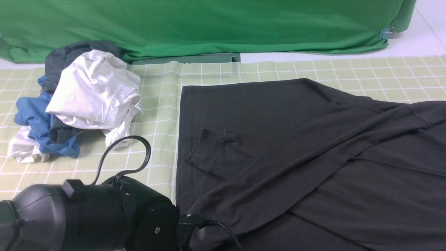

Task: Fold a long-sleeved shirt over a green coffee tablecloth.
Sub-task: 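Grasp the near edge of the shirt at its hem and shoulder corners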

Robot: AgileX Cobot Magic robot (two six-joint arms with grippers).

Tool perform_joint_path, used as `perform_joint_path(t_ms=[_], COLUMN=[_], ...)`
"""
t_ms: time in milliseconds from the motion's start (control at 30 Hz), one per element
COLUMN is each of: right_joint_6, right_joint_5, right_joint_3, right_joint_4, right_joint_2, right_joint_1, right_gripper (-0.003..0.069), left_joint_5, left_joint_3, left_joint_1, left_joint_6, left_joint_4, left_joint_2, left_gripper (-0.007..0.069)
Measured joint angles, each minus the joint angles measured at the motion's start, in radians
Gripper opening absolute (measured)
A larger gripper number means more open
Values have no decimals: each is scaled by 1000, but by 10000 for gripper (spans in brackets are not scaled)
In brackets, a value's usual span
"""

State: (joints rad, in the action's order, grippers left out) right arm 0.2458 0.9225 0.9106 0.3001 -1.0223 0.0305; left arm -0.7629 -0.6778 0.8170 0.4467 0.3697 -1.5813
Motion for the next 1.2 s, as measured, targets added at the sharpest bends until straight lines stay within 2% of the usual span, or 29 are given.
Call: perform_joint_path(t_ms=[100, 267, 400, 467, 500, 567, 600, 633, 700, 800, 900, 1200], right_joint_6=[0, 24, 33, 40, 40, 15, 15, -11, -34, -102, -143, -235], right_joint_5=[5, 58, 94, 126, 147, 191, 191, 202, 203, 174, 110, -3], right_joint_3=[0, 0, -19, -63, -77, -142, -142, -197, -238, -348, -389, -404], right_joint_4=[3, 10, 10, 2, -7, -72, -72, -146, -204, -369, -445, -612], right_joint_2=[0, 0, 0, -3, -6, -18, -18, -27, -38, -85, -135, -321], right_joint_1=[0, -31, -170, -300, -334, -455, -455, -536, -598, -716, -757, -767], right_gripper=[128, 134, 153, 201, 227, 294, 294, 337, 360, 382, 385, 386], left_joint_5=[21, 88, 103, 84, 76, 65, 65, 64, 66, 70, 71, 71], left_joint_3=[0, 2, 2, 2, 2, 2, 2, 2, 2, 2, 2, 2], left_joint_1=[0, 1, -30, -72, -86, -109, -110, -114, -117, -117, -117, -117], left_joint_6=[-35, -63, -64, -65, -73, -98, -101, -123, -145, -172, -188, -213], left_joint_4=[10, 3, -49, -69, -74, -77, -77, -79, -80, -80, -80, -77], left_joint_2=[-2, 36, 126, 153, 161, 168, 168, 170, 170, 170, 170, 170], left_gripper=[43, 26, 26, 26, 26, 26, 26, 26, 26, 26, 26, 26])
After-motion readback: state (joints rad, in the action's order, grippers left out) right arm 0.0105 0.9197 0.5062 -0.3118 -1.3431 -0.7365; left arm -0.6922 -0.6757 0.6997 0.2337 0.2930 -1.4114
